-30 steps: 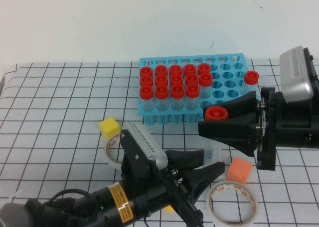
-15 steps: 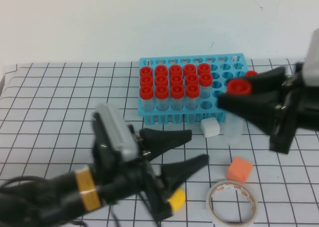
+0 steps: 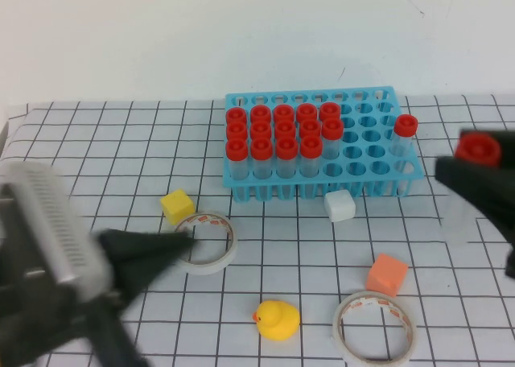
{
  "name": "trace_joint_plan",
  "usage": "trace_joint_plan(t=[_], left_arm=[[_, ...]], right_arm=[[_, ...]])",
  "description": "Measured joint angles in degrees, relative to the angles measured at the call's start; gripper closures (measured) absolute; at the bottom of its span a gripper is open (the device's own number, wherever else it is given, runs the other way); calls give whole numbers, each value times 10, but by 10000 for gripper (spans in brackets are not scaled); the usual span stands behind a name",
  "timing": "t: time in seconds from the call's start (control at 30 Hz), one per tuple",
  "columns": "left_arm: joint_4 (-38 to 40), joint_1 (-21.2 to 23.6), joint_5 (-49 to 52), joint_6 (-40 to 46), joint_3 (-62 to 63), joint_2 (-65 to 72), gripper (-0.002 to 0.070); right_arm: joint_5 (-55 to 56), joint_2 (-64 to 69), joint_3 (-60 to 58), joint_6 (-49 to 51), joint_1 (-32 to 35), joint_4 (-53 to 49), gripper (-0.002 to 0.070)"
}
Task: Place the test tubes
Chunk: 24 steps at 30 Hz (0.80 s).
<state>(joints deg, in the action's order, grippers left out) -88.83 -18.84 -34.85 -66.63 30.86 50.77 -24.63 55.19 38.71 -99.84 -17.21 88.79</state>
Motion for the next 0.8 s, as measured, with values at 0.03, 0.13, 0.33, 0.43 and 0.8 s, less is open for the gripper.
trace_joint_plan(t=[0.03, 0.13, 0.33, 0.43, 0.8], left_arm=[[-38, 2, 30, -48, 0, -35, 673], [-105, 2, 76, -140, -14, -134, 674], [-116, 2, 169, -230, -101, -244, 675], [-116, 2, 216, -266, -145, -295, 675], [-115, 2, 233, -281, -221, -374, 676]], right_arm=[[3, -7, -10, 0, 0, -1, 401], [19, -41, -44, 1, 0, 1, 401], [24, -72, -54, 4, 0, 22, 401], [24, -77, -54, 4, 0, 31, 401], [26, -63, -54, 4, 0, 43, 401]])
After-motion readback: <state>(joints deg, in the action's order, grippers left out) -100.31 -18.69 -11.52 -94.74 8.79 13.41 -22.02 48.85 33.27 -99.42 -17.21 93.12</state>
